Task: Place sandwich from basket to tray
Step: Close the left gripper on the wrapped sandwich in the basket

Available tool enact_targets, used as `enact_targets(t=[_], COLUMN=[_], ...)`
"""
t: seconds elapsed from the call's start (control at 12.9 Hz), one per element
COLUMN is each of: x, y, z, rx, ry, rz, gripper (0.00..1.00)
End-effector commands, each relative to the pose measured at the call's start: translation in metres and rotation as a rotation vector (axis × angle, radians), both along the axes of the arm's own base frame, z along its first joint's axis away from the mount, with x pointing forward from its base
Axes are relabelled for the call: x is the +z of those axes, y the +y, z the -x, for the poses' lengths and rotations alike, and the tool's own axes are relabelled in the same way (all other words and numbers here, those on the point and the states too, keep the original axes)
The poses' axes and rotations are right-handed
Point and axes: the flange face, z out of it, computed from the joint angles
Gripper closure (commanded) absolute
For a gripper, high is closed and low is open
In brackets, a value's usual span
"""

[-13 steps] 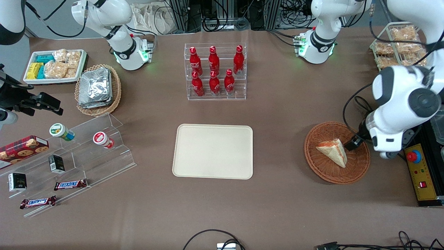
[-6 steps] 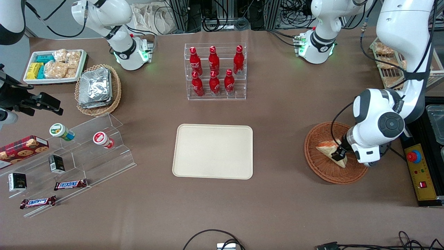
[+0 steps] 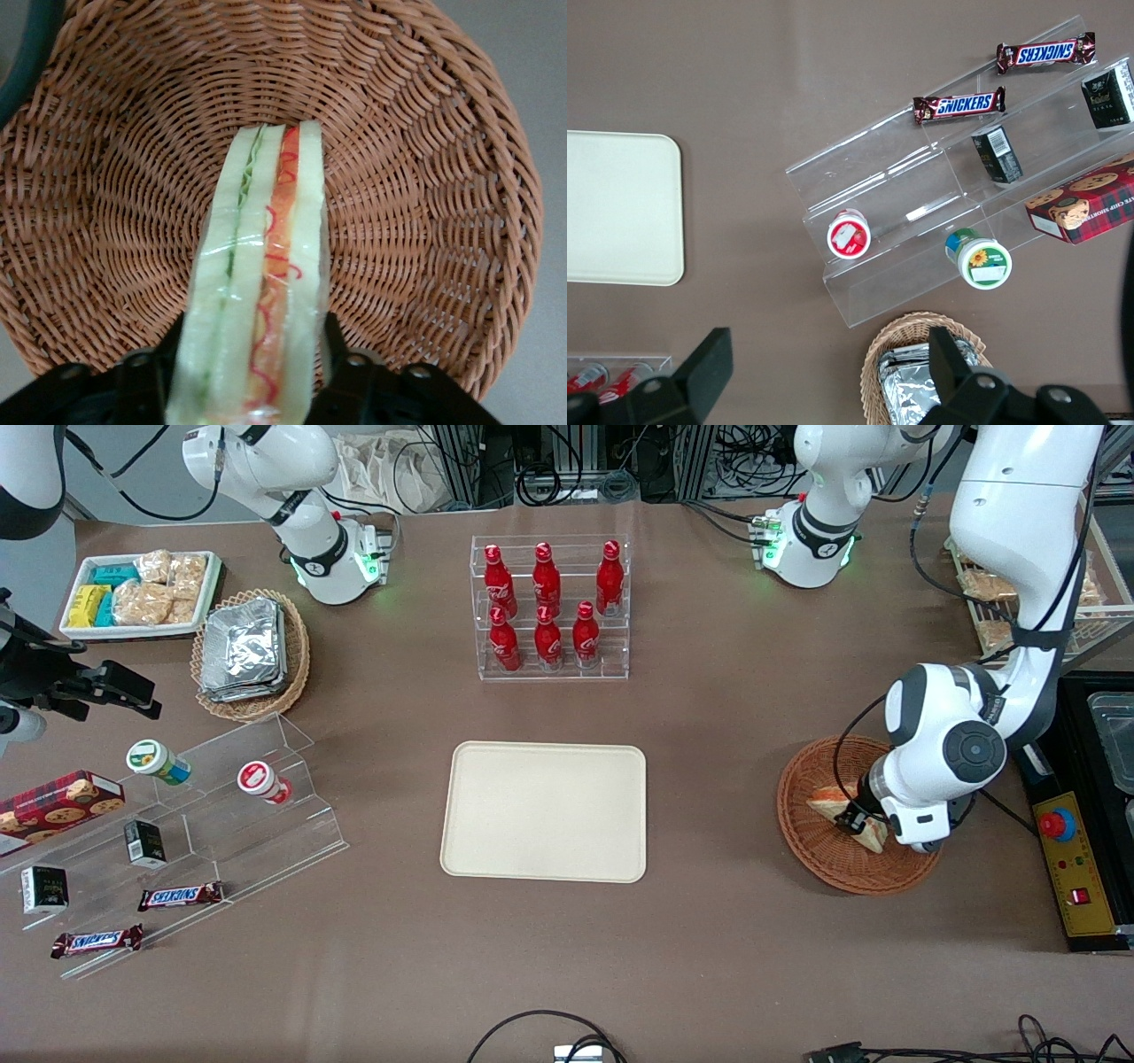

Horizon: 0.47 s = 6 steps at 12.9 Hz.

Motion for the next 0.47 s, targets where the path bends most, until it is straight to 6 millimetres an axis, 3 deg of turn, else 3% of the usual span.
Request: enact_targets(t=[0.0,0.16,0.23,0.39], x=[0.01,0.032,0.055,0.128], y=[-0.004,-0.002,-0.002,0.0], z=[0.0,0.002,0.004,0.007], rx=[0.0,-0.008,-0.033,-0.148], ry=[-0.021,-0.002,0.02,0.064], rz=[-0.017,-0.033,-0.046,-0.066], gripper=[1.0,1.0,1.0,1.0])
